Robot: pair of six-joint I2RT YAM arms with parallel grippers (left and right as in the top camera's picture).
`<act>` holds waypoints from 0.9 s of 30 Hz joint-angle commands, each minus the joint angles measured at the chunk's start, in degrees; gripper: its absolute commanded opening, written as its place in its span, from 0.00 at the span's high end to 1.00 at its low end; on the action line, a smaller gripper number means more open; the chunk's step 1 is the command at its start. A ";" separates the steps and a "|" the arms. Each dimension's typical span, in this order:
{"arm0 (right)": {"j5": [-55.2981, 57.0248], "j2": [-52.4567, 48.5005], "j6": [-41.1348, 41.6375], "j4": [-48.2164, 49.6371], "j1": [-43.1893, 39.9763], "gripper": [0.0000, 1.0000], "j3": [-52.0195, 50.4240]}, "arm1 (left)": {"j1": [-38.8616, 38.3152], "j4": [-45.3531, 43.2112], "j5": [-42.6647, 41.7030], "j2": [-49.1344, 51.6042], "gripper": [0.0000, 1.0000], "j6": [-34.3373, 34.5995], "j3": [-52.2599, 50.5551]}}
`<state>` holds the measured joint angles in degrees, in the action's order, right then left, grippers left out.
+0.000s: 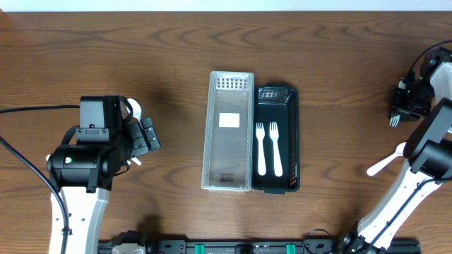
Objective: Pack container
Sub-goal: 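Carry the spork into the black basket and release it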
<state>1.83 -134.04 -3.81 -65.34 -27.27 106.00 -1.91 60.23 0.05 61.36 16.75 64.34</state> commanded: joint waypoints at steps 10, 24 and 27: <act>0.70 3.52 1.90 -3.91 3.93 0.99 1.99 | 0.35 0.28 0.63 0.04 0.02 0.48 1.16; -2.73 31.80 19.93 -14.32 29.03 0.99 5.35 | 0.35 0.57 0.66 0.04 0.02 0.48 1.16; -2.64 33.79 25.81 -15.96 36.22 0.99 5.33 | 0.35 0.68 0.66 0.04 0.02 0.48 1.16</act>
<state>-0.38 -99.72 13.17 -80.44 4.58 111.79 -1.91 60.55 0.03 61.36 16.75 64.34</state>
